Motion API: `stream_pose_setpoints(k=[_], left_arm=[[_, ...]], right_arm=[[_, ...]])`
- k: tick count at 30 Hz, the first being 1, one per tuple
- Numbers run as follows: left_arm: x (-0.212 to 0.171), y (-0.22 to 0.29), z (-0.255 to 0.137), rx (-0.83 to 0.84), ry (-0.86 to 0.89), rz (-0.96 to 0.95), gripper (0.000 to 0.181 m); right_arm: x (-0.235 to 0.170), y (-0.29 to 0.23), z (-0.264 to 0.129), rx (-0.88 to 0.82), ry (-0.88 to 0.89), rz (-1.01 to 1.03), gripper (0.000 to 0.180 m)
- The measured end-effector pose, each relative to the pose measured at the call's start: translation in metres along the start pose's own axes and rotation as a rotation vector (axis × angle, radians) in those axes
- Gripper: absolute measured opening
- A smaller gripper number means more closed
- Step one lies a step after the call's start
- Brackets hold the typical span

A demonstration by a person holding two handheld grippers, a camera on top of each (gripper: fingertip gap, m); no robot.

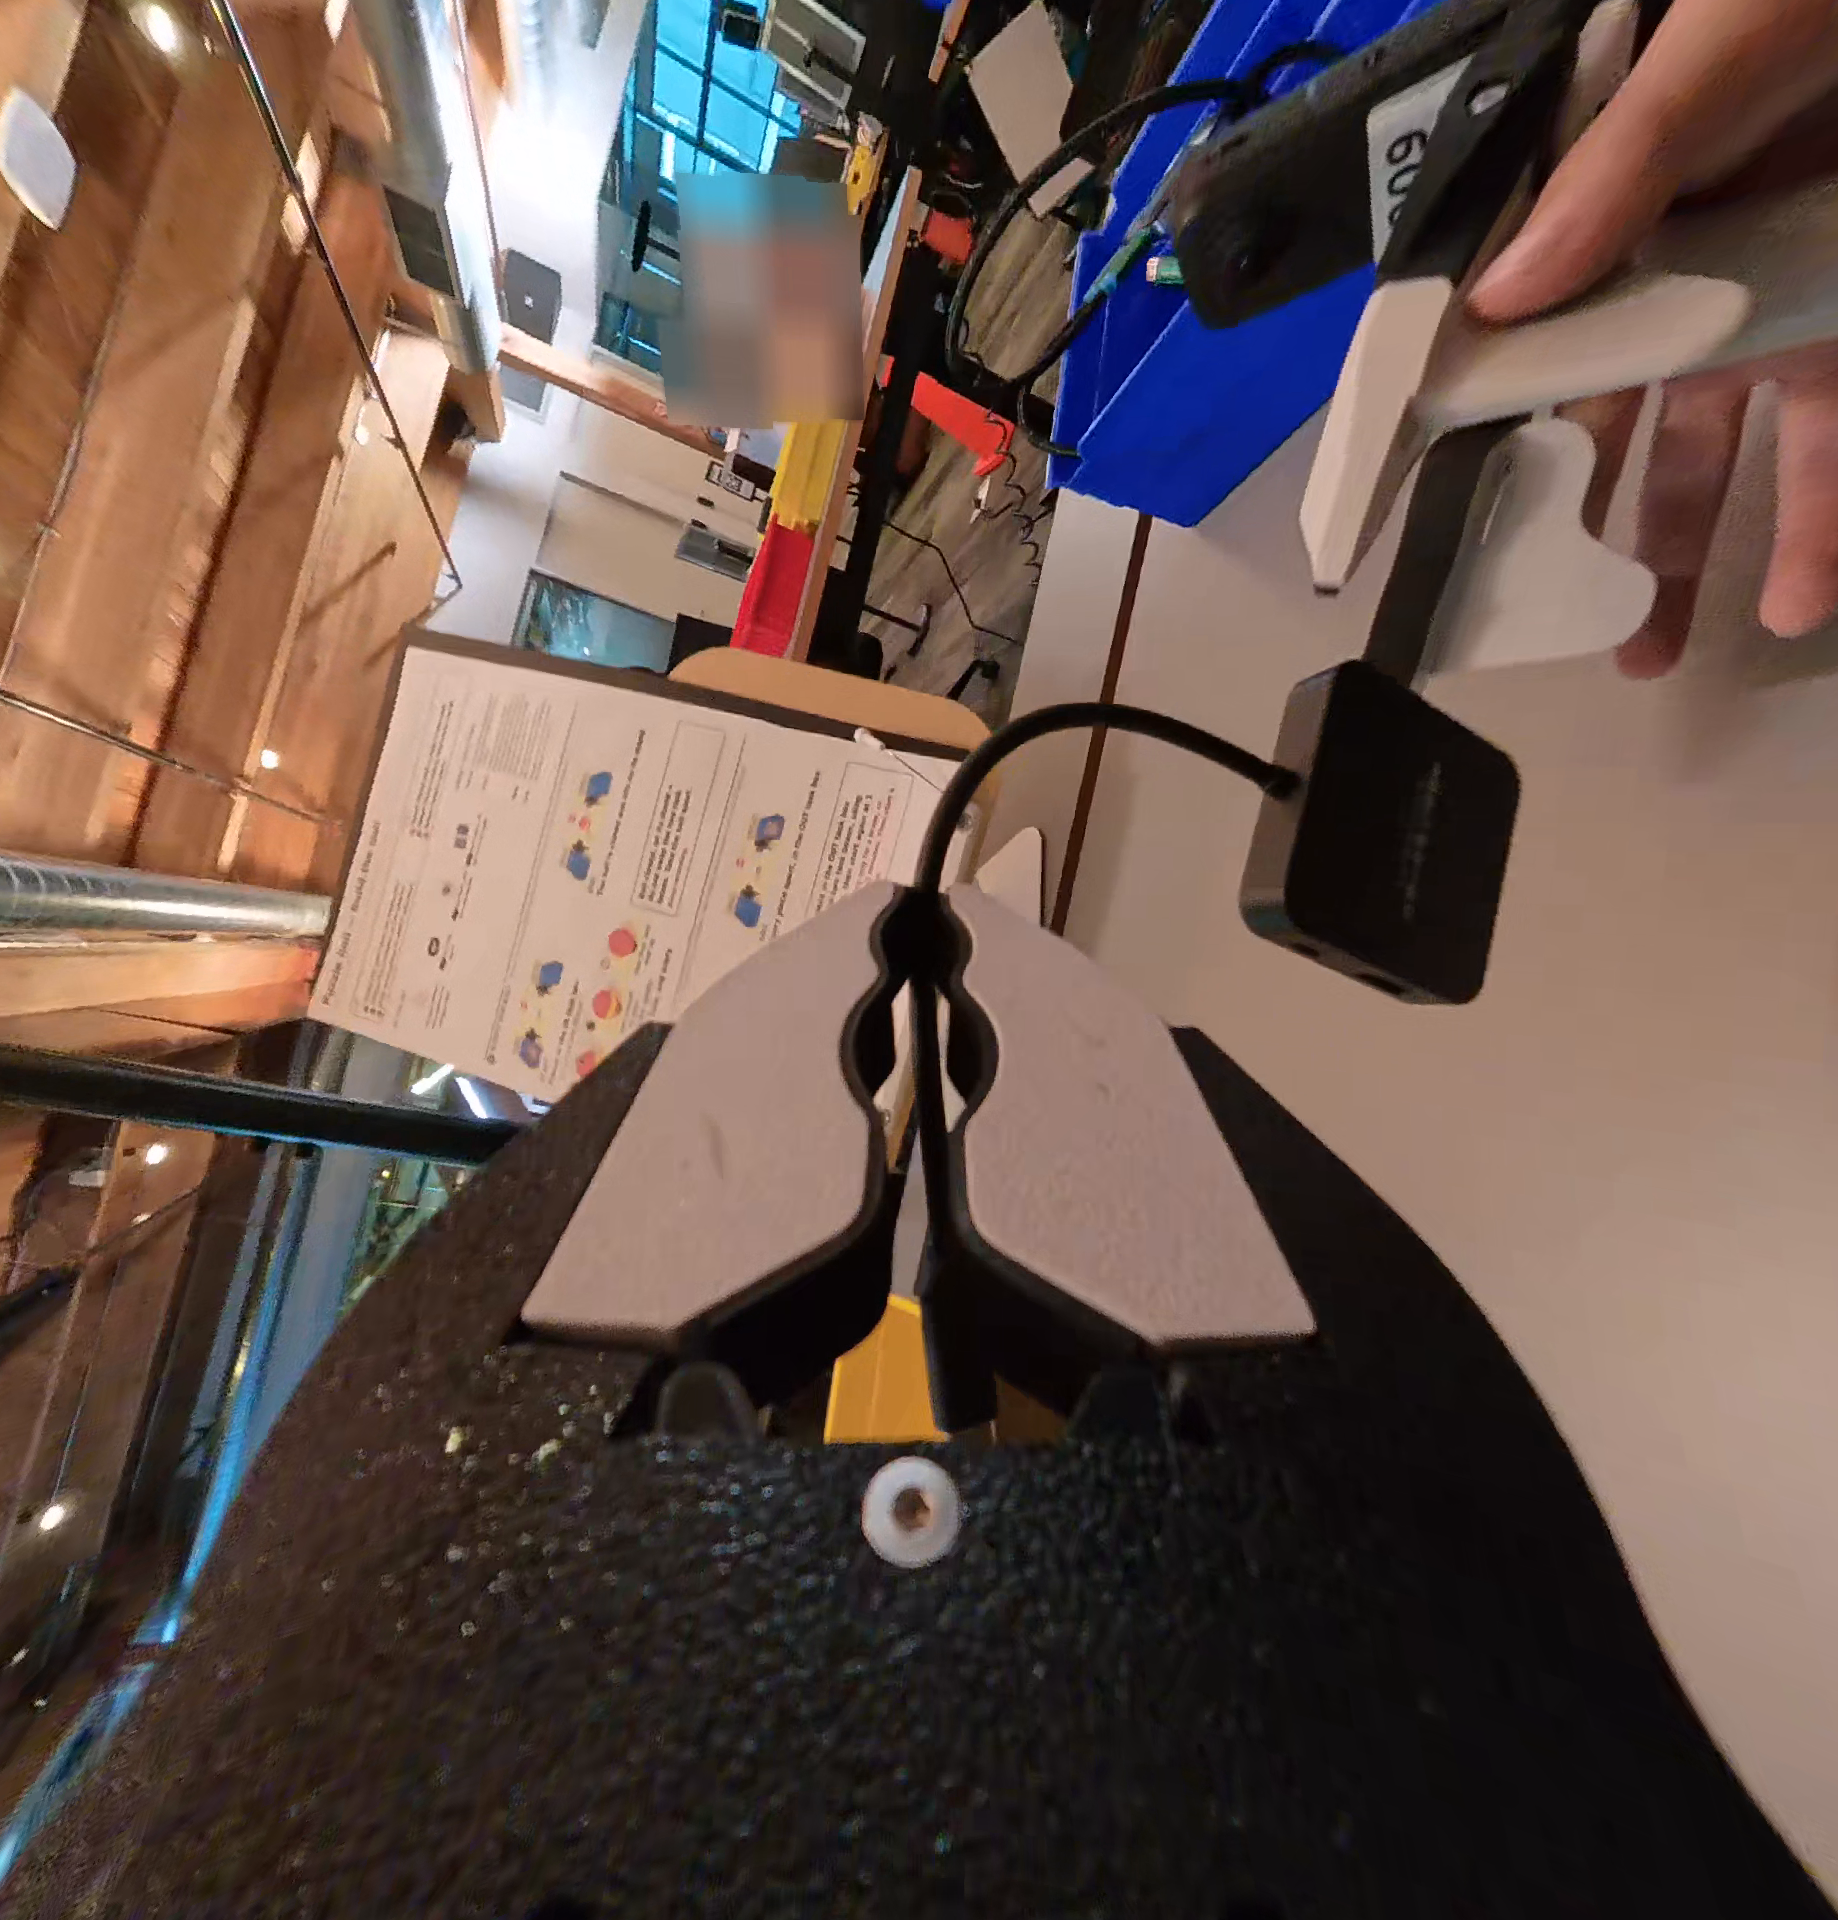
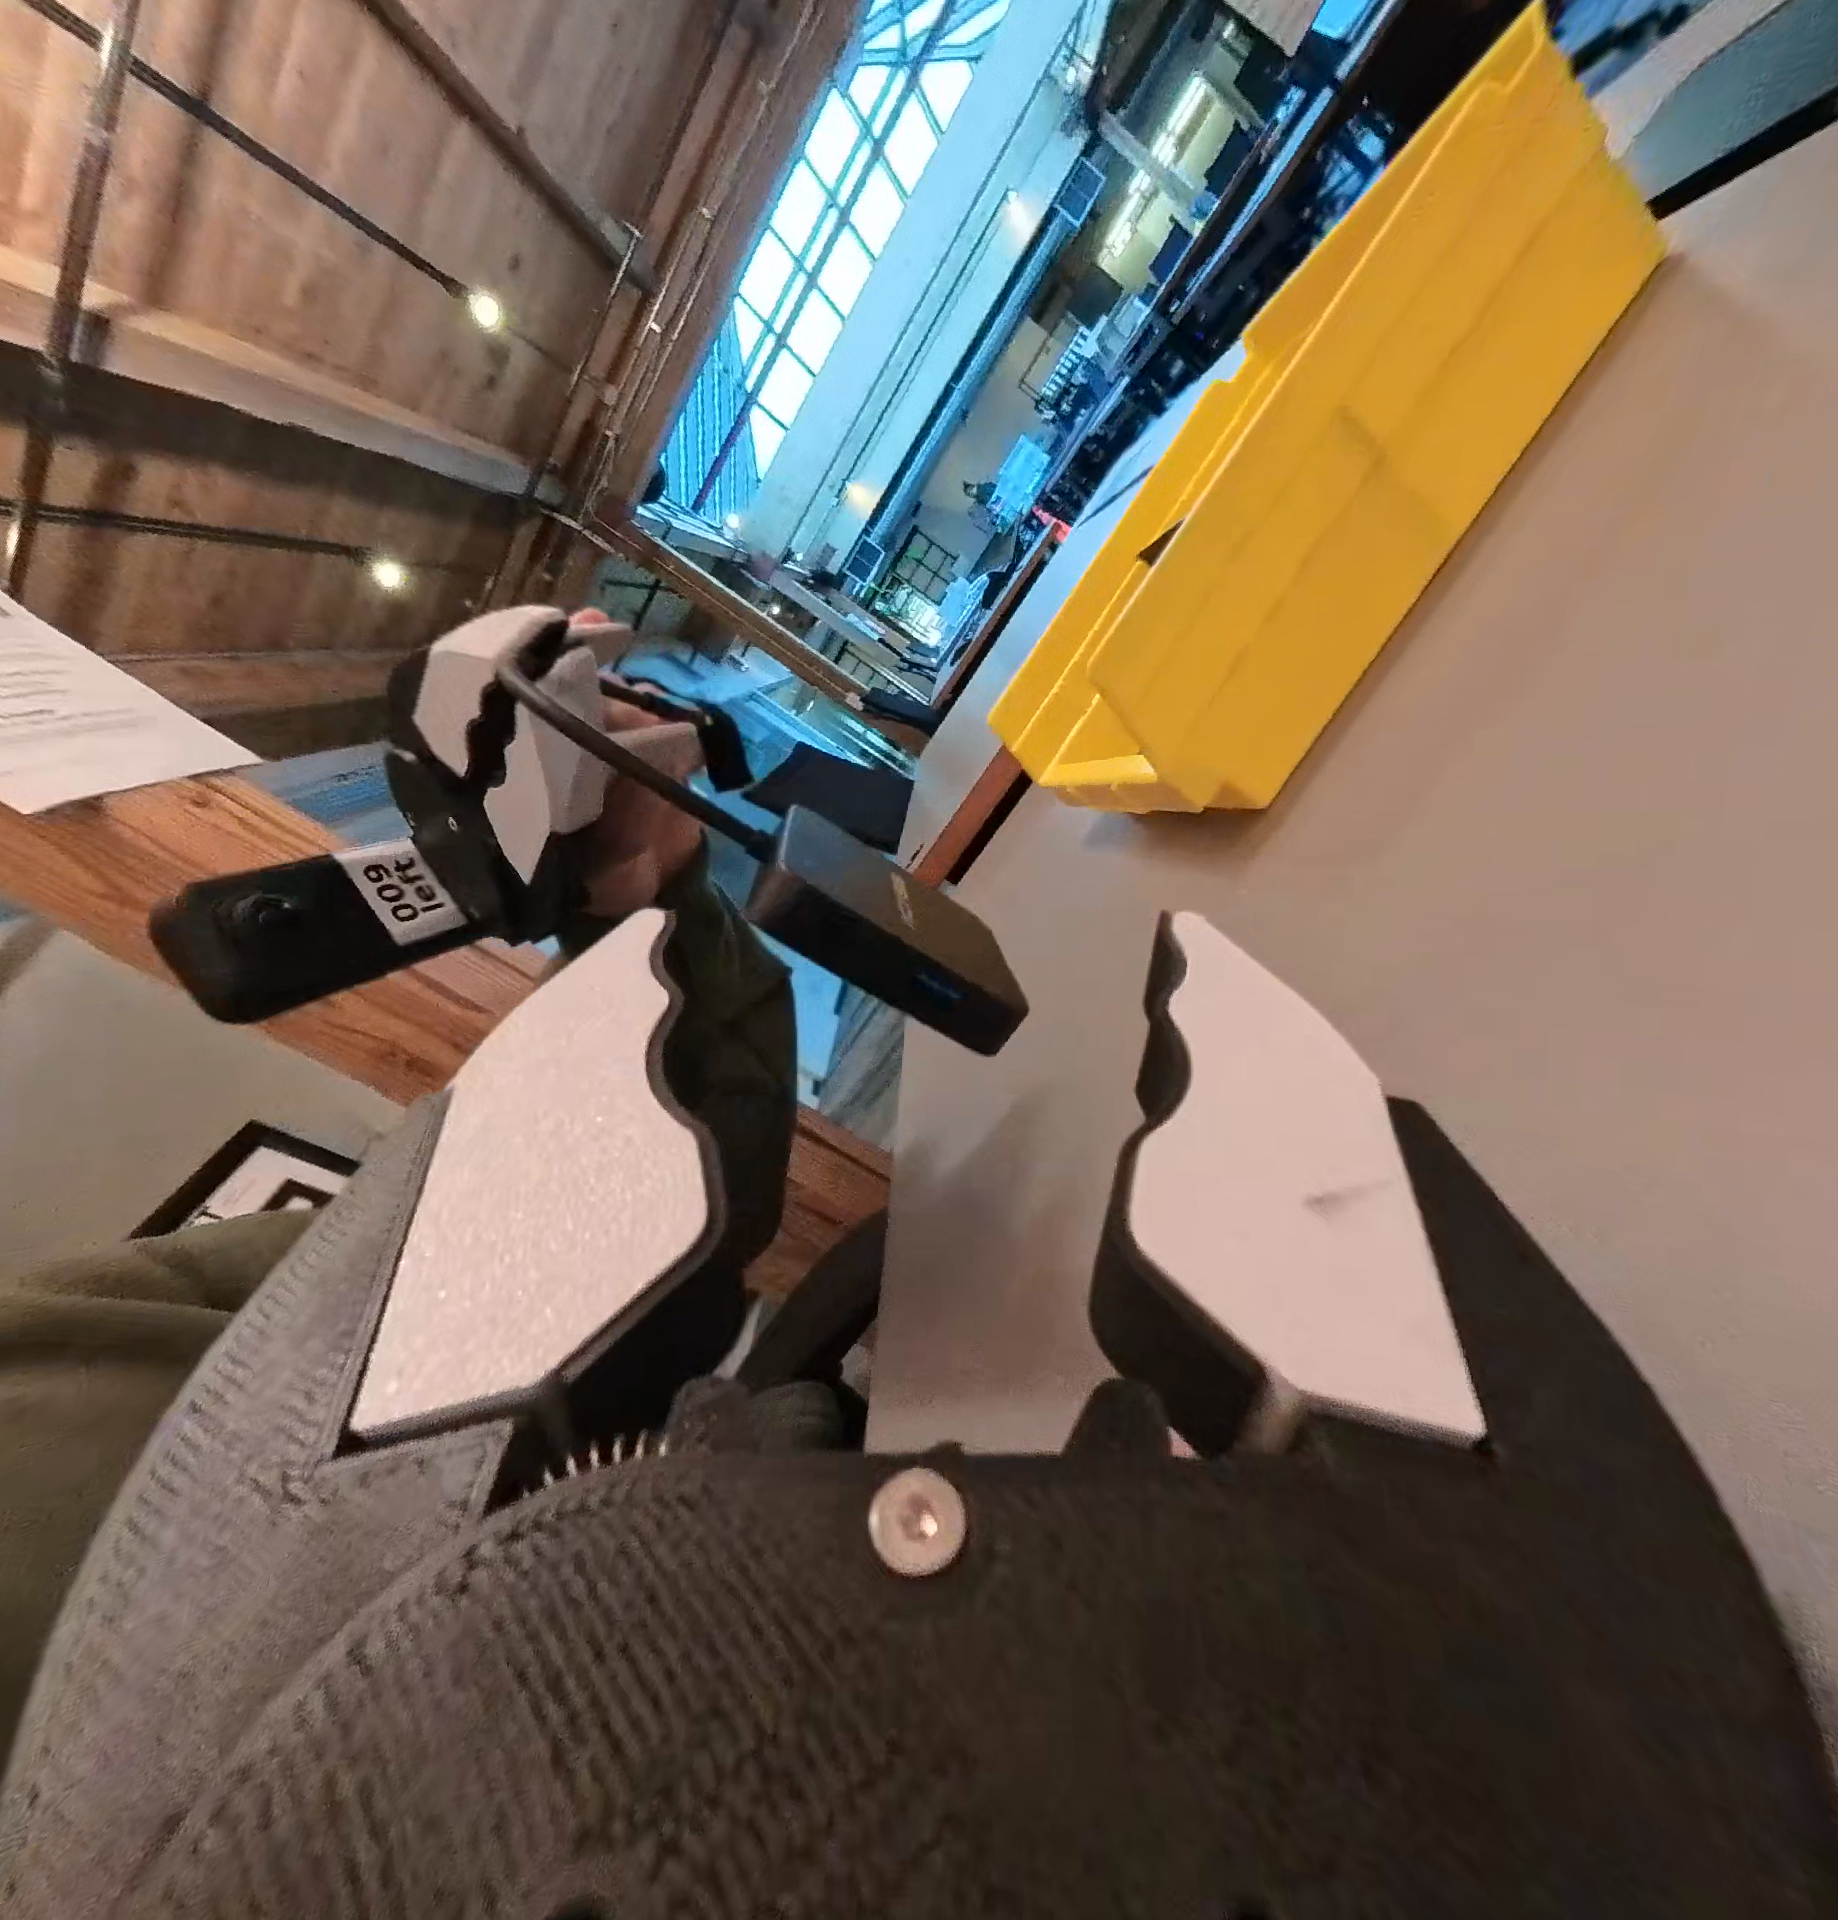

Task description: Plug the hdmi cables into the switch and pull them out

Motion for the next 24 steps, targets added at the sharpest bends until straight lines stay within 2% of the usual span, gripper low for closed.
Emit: stream_pose_setpoints(k=[8, 11, 12, 17, 20, 24], left_arm=[[0.014, 0.009, 0.003, -0.014, 0.042, 0.024, 0.003], [0.015, 0.012, 0.005, -0.026, 0.04, 0.03, 0.003], [0.014, 0.012, 0.006, -0.021, 0.037, 0.035, 0.003], [0.011, 0.01, 0.006, -0.028, 0.032, 0.042, 0.003], [0.008, 0.004, 0.005, -0.016, 0.028, 0.05, 0.003], [0.004, -0.008, 0.002, -0.005, 0.028, 0.038, 0.003]], right_arm=[[-0.007, 0.003, 0.008, 0.056, -0.006, 0.097, 0.078], [-0.011, -0.006, 0.009, 0.181, -0.03, 0.142, 0.038], [-0.012, -0.006, 0.01, 0.197, -0.036, 0.173, 0.037], [-0.018, -0.005, 0.012, 0.279, -0.059, 0.242, 0.041], [-0.02, 0.003, 0.012, 0.266, -0.044, 0.281, 0.061], [-0.018, 0.01, 0.011, 0.268, -0.006, 0.313, 0.073]])
Point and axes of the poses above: each gripper's, where its closed fingertips meet, z out along the fingers, x out of its top, y = z × x across the jaws, the point moved 4 cm from there along -z, back along the fingers, and after that the axes turned 5 degrees about -y, right-handed, at the moved point
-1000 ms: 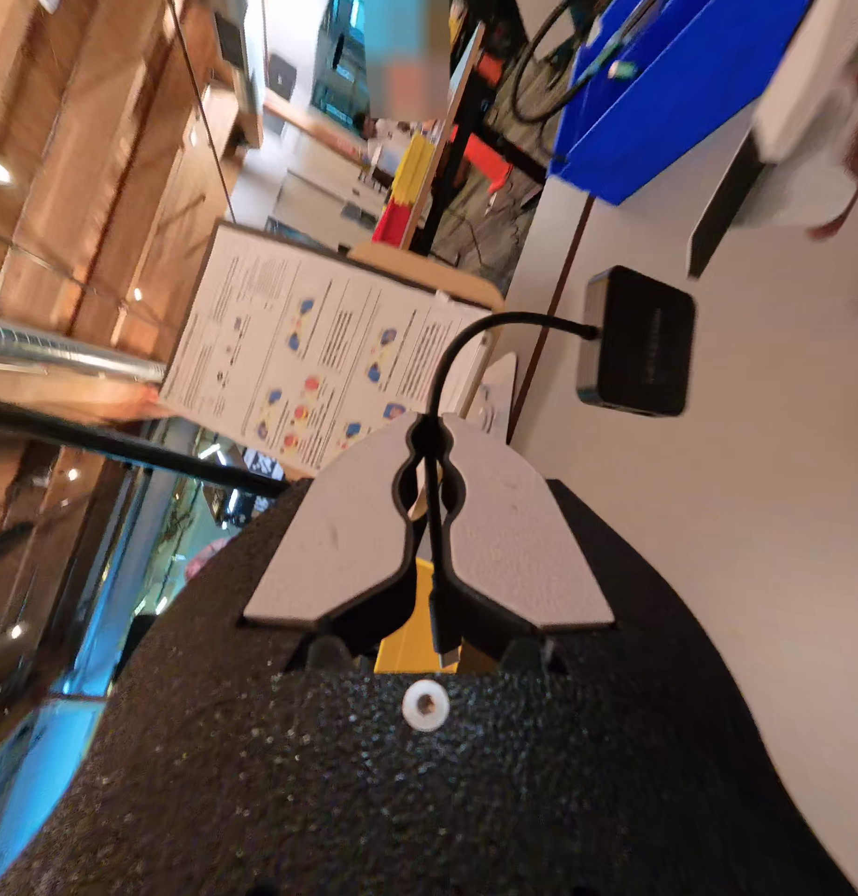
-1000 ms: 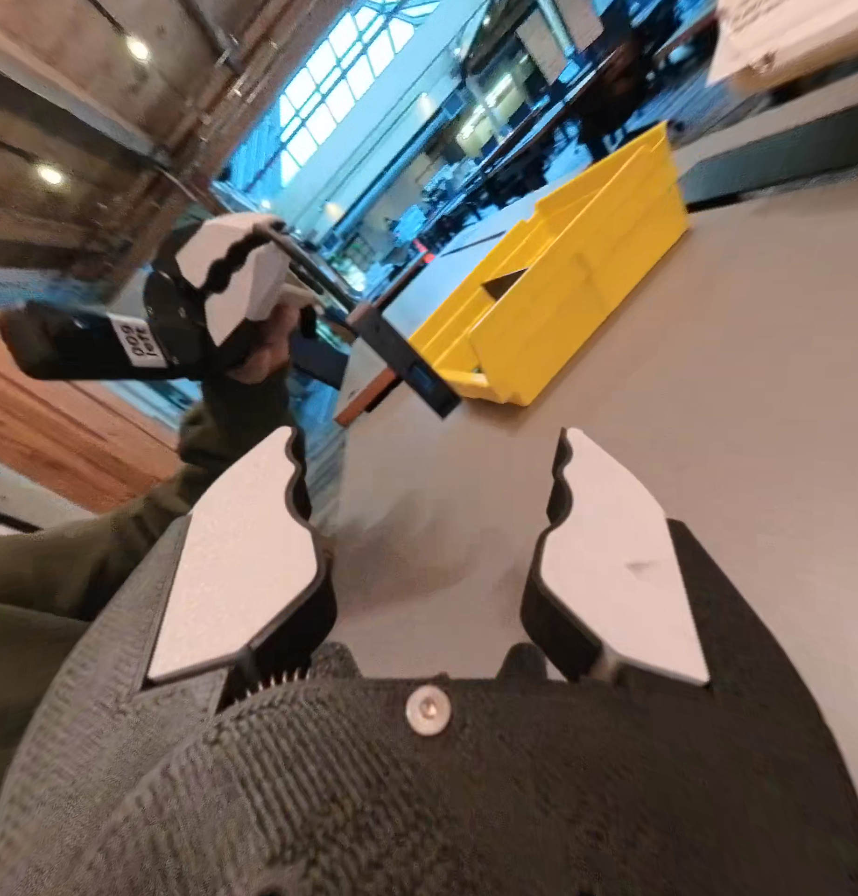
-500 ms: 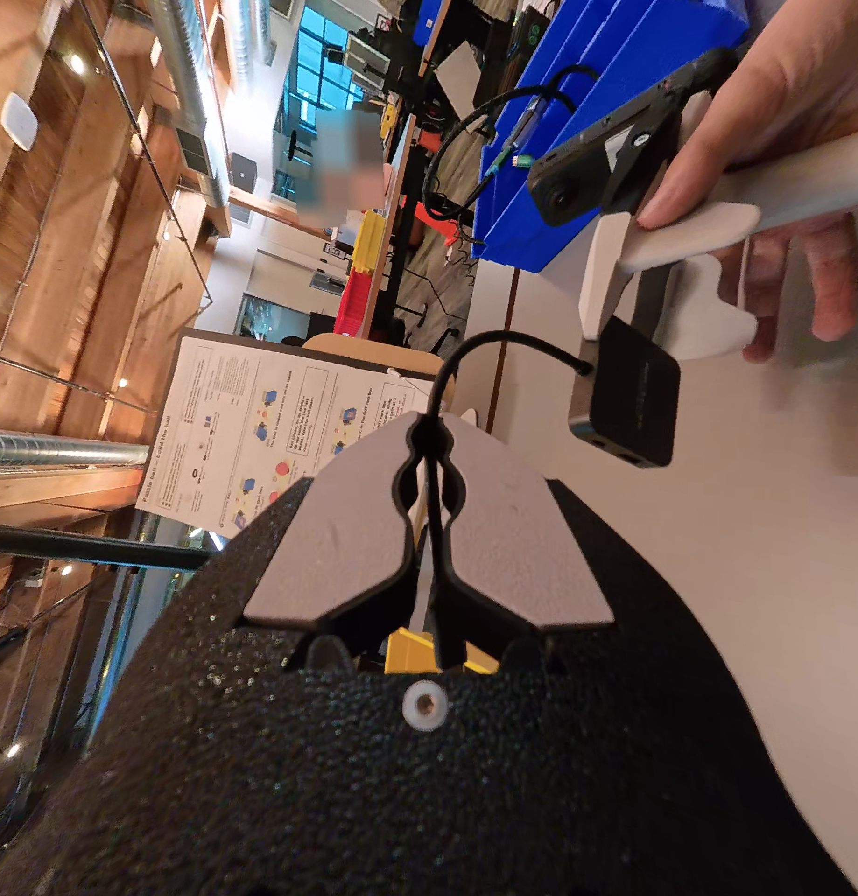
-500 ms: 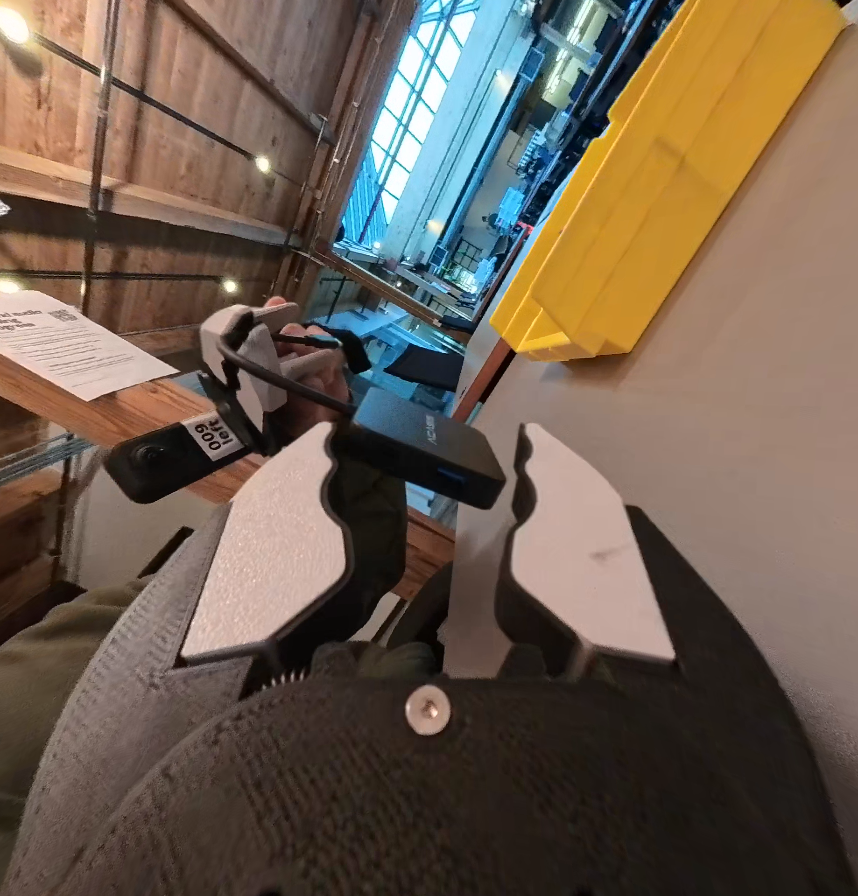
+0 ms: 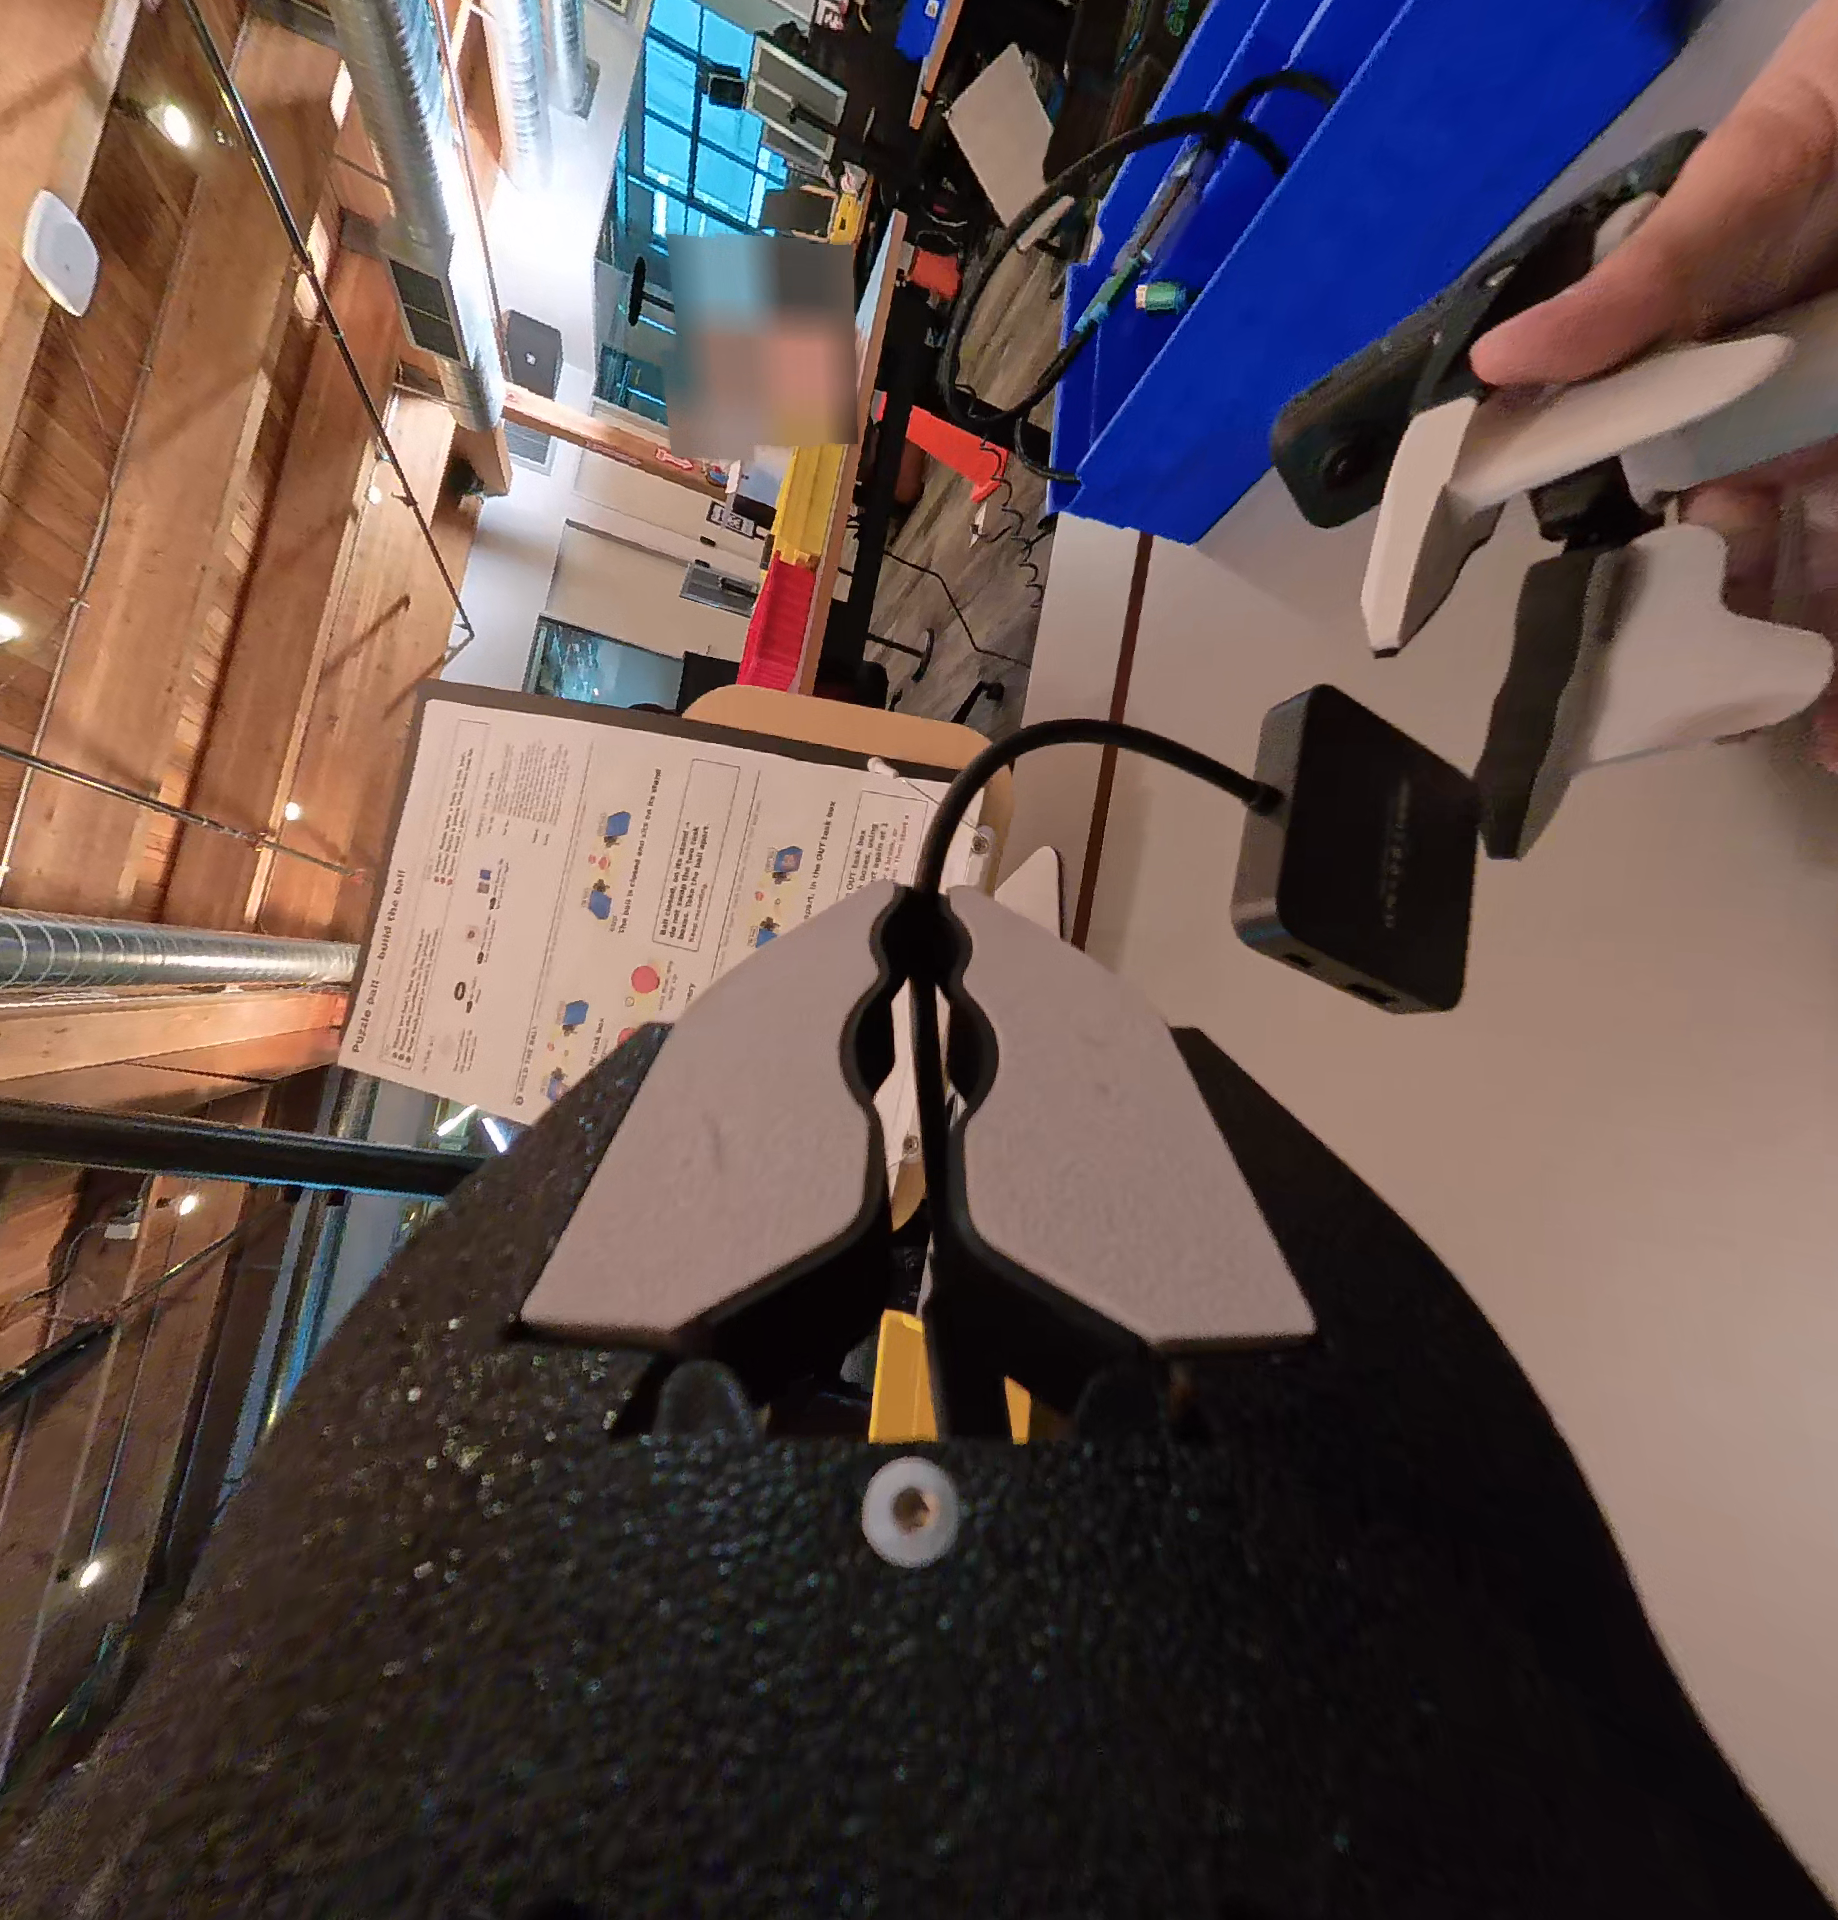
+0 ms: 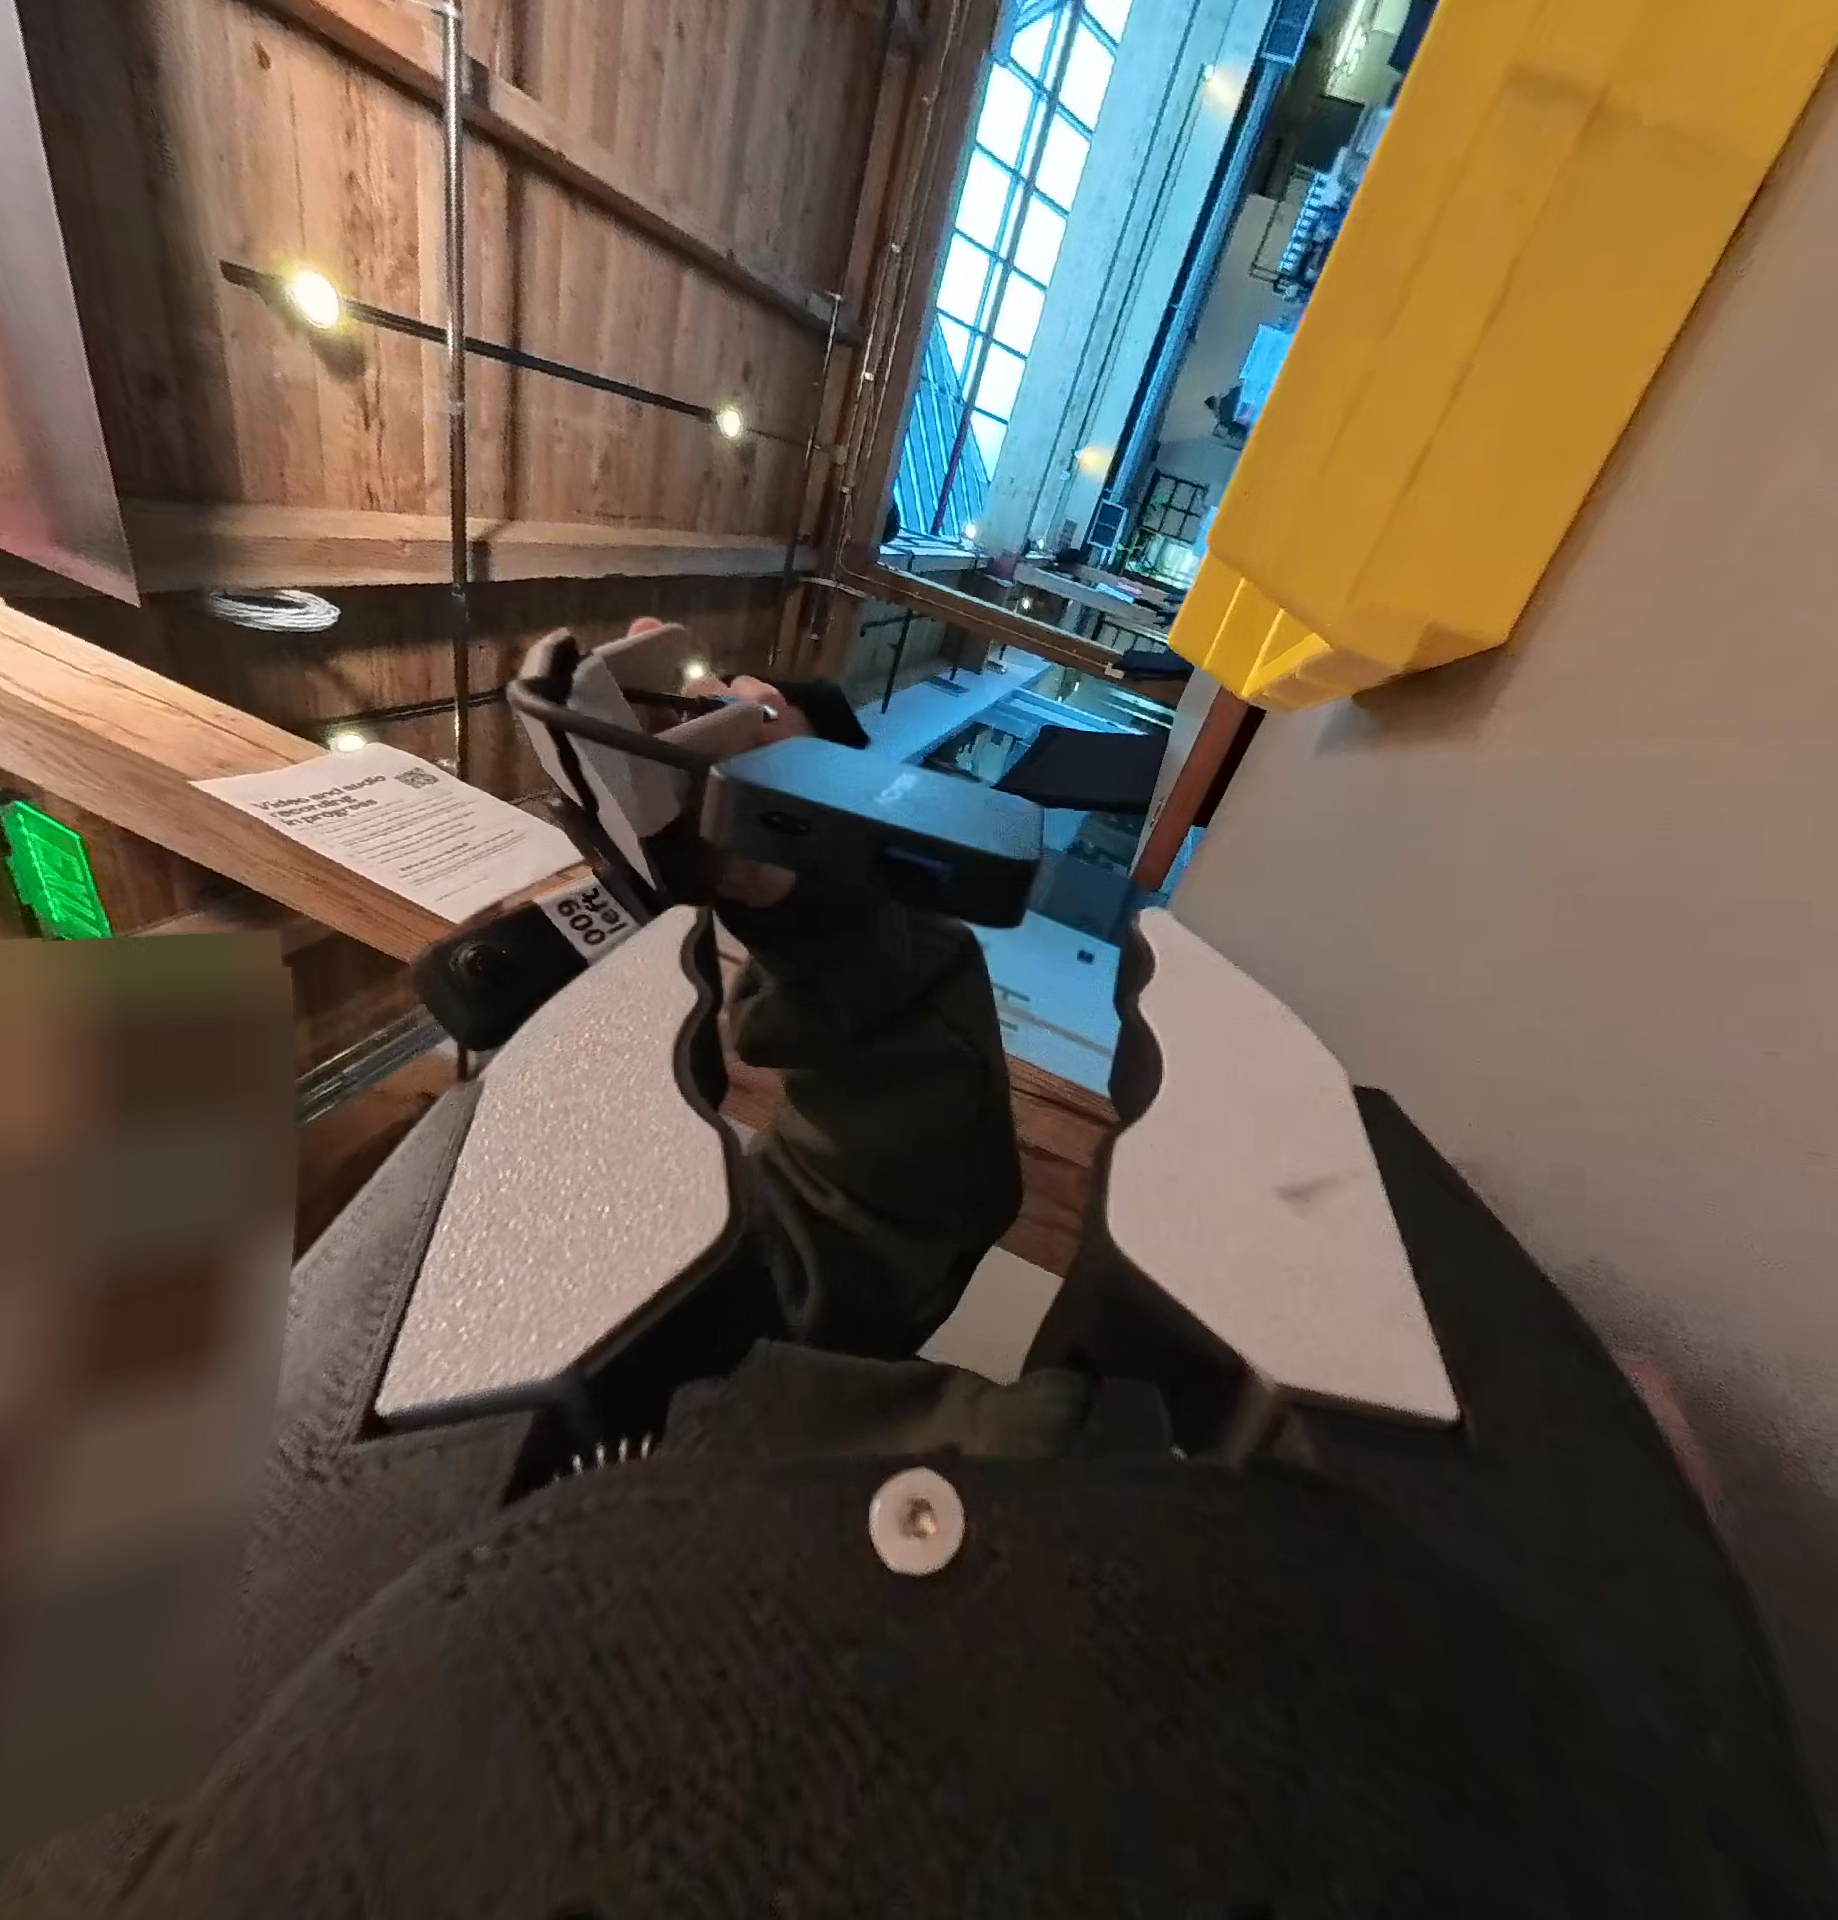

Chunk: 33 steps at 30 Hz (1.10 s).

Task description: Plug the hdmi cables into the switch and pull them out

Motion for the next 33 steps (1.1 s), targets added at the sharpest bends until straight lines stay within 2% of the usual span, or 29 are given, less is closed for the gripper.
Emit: stream_pose_setpoints(k=[4, 7, 10, 13, 20, 24, 27, 29, 30, 33], left_arm=[[0.001, -0.005, -0.002, 0.002, 0.013, -0.007, 0.003], [0.002, -0.003, -0.001, -0.012, 0.02, -0.006, 0.003], [0.002, 0.002, 0.001, -0.029, 0.018, 0.002, 0.003], [0.002, 0.005, 0.0, -0.035, 0.021, 0.008, 0.003], [0.011, 0.009, -0.006, -0.07, 0.071, -0.012, 0.003], [0.012, 0.013, -0.007, -0.084, 0.071, -0.005, 0.003], [0.013, 0.017, -0.01, -0.113, 0.082, -0.031, 0.003], [0.013, 0.021, -0.015, -0.173, 0.098, -0.103, 0.005], [0.014, 0.021, -0.018, -0.204, 0.108, -0.169, 0.012], [0.015, 0.025, -0.031, -0.4, 0.148, -0.469, 0.054]], right_arm=[[0.001, -0.001, 0.004, 0.057, 0.025, 0.037, 0.081], [-0.004, -0.004, 0.01, 0.1, 0.014, 0.044, 0.094], [-0.008, -0.009, 0.016, 0.116, -0.017, 0.047, 0.084], [-0.009, -0.014, 0.019, 0.116, -0.017, 0.049, 0.089], [-0.005, -0.012, 0.014, 0.088, 0.002, 0.085, 0.07], [-0.005, -0.007, 0.015, 0.048, -0.004, 0.056, 0.07], [-0.003, -0.008, 0.013, 0.02, -0.015, -0.09, 0.071], [0.005, -0.014, 0.007, -0.027, 0.007, -0.294, 0.07], [0.009, -0.017, 0.003, -0.077, 0.009, -0.414, 0.07], [0.01, -0.043, -0.007, -0.186, -0.023, -0.861, 0.07]])
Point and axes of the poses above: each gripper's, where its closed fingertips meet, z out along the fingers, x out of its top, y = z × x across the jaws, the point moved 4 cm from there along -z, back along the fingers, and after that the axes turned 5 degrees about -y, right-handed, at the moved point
